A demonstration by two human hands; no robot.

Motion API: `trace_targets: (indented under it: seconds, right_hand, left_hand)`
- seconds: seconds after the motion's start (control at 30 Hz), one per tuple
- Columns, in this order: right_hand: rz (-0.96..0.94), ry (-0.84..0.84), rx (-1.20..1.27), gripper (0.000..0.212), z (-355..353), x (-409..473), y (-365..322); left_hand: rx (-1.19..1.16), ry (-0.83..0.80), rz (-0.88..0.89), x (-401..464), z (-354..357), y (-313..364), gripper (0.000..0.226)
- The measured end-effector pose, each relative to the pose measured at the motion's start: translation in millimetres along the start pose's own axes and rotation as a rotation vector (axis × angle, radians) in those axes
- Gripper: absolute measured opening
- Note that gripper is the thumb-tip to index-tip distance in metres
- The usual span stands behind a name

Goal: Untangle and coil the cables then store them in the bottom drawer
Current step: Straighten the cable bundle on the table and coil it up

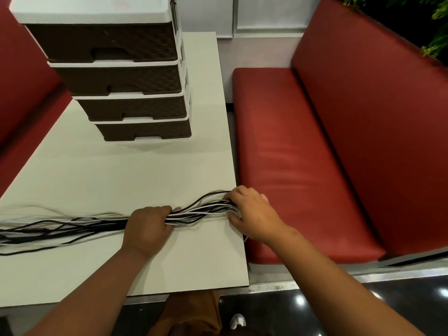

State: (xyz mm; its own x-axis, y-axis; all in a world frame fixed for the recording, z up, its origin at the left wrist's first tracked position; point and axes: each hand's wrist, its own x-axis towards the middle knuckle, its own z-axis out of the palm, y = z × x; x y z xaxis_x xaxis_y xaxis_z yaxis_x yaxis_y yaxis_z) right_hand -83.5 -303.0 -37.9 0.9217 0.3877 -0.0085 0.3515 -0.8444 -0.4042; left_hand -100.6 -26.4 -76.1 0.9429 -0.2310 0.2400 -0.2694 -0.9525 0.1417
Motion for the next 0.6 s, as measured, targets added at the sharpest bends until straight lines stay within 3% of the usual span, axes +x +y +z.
trace_targets:
  seconds: [0.17,0.33,0.47,0.6]
  right_hand:
    - [-0.045,-0.013,-0.154,0.023,0.7,5.5,-1.1]
    - [-0.147,-0.246,-0.212,0.039,-11.0,2.2,6.4]
    - [-0.13,-0.34,-0.035,0.023,-25.2,5.3,-0.4]
    - [0.058,-0.498,0.263,0.02,-45.0,10.0,-0.4]
  left_hand:
    - [0.006,-0.014,-0.026,-0.3,2.7,-3.7,0.02]
    - [-0.001,-0.009,-0.04,-1.0,3.3,-2.0,0.022]
    - [0.002,-0.014,-0.049,-0.6,1.0,-0.7,0.019]
    - [0.006,-0.013,-0.05,-0.5,0.9,-0.8,0.025]
